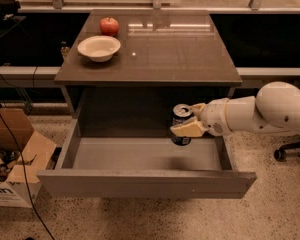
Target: Place pepsi can into top drawer
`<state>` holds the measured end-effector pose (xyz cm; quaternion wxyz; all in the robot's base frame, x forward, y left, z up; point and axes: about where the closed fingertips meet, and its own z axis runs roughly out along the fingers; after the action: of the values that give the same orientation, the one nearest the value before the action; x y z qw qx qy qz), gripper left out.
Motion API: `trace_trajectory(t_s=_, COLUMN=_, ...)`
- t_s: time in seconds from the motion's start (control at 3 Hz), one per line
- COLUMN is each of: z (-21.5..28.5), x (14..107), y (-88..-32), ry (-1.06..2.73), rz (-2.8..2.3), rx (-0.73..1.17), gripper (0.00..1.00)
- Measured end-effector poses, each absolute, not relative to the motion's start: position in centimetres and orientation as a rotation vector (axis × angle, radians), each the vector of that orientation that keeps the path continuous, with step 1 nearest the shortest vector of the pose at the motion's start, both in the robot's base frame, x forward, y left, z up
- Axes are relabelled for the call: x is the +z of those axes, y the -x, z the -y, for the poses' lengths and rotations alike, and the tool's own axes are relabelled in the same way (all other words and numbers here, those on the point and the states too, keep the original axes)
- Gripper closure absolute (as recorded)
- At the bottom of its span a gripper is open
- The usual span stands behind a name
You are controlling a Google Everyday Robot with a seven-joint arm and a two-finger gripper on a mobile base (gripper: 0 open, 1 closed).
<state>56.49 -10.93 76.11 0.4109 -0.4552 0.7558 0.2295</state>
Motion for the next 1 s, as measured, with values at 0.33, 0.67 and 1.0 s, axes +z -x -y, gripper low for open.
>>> trace_trajectory(t_s=0.33, z=11.8, x=71.8, y=-56.9, ry=1.094, rz=-1.950, rx=0.559, gripper=1.00)
trace_trajectory(t_s=0.67, z=12.7, x=68.5, y=-58.2, ry=1.017, rz=-1.978, rx=0.530, gripper=0.73)
trace_trajectory(t_s=1.0, z=12.4, x=68.6, y=-58.0, ry=1.027, rz=-1.977, rx=0.537, gripper=0.50)
